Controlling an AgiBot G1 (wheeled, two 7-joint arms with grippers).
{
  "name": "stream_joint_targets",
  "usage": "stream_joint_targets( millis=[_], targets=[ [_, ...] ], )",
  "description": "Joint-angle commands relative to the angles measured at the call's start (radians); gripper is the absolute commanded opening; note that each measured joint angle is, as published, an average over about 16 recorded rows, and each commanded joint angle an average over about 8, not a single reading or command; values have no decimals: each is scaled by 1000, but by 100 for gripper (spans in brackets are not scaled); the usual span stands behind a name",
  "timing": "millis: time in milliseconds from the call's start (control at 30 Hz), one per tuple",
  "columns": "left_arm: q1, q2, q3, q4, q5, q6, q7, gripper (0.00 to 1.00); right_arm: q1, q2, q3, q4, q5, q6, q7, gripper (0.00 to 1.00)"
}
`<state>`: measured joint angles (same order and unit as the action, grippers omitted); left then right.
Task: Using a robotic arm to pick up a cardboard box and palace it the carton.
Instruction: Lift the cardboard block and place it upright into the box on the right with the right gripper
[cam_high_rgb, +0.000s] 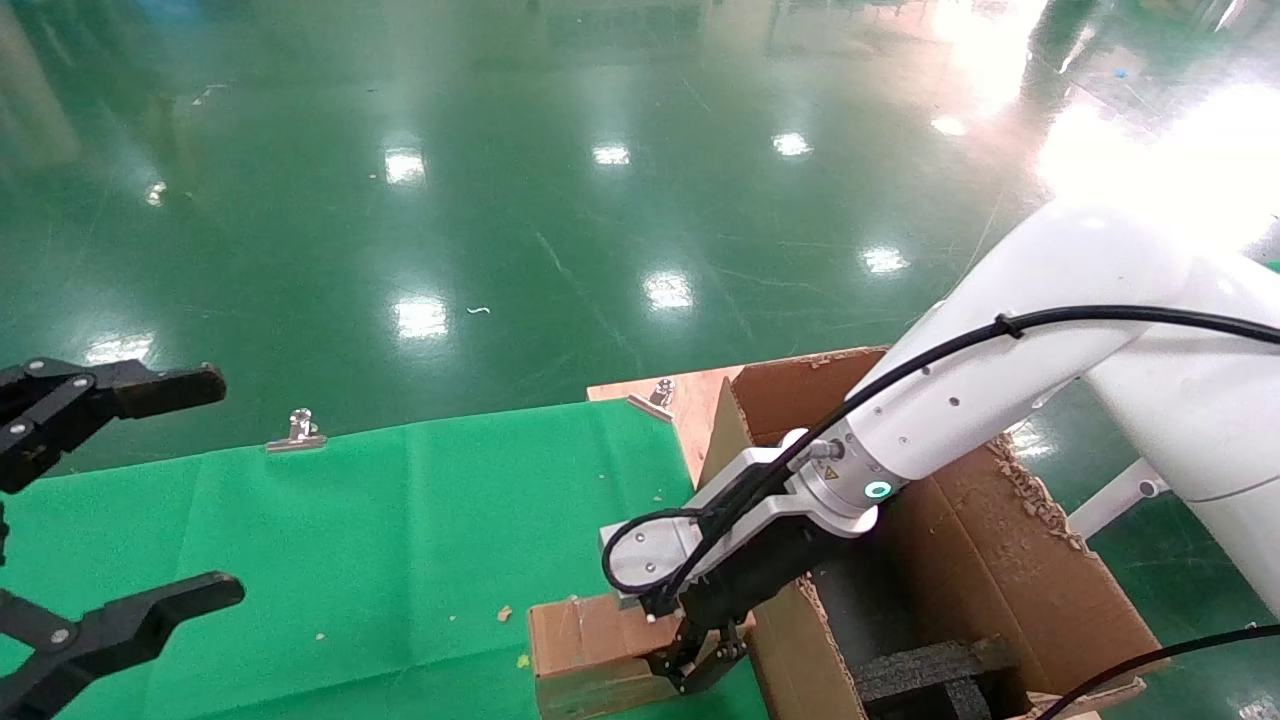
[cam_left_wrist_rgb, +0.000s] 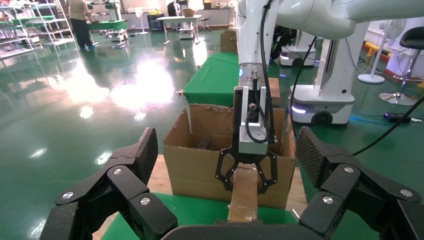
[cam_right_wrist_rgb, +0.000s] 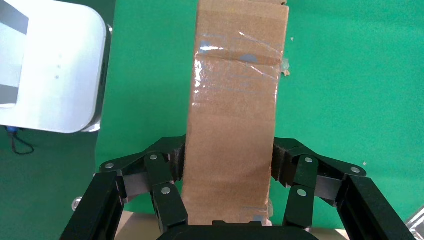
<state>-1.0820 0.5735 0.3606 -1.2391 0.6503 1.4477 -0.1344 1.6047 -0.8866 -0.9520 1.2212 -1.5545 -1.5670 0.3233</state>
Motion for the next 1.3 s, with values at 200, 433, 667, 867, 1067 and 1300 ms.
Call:
stream_joint_targets(
  millis=[200,433,667,867,1067,1300],
  targets=[
    [0,0,0,0,0,0,0,100,51,26,17,-43,67,-4,-26,0],
    [0,0,0,0,0,0,0,100,193,60,20,-109,149,-18,-87,0],
    [0,0,0,0,0,0,0,100,352,69,-48,-171,198,-24,-153,0],
    [0,0,0,0,0,0,0,100,435,95,-121,-224,248,-24,-199,0],
    [0,0,0,0,0,0,0,100,517,163,-191,-273,284,-26,-243,0],
    [0,0,0,0,0,0,0,100,641,267,-311,-295,249,-30,-265,0]
  ],
)
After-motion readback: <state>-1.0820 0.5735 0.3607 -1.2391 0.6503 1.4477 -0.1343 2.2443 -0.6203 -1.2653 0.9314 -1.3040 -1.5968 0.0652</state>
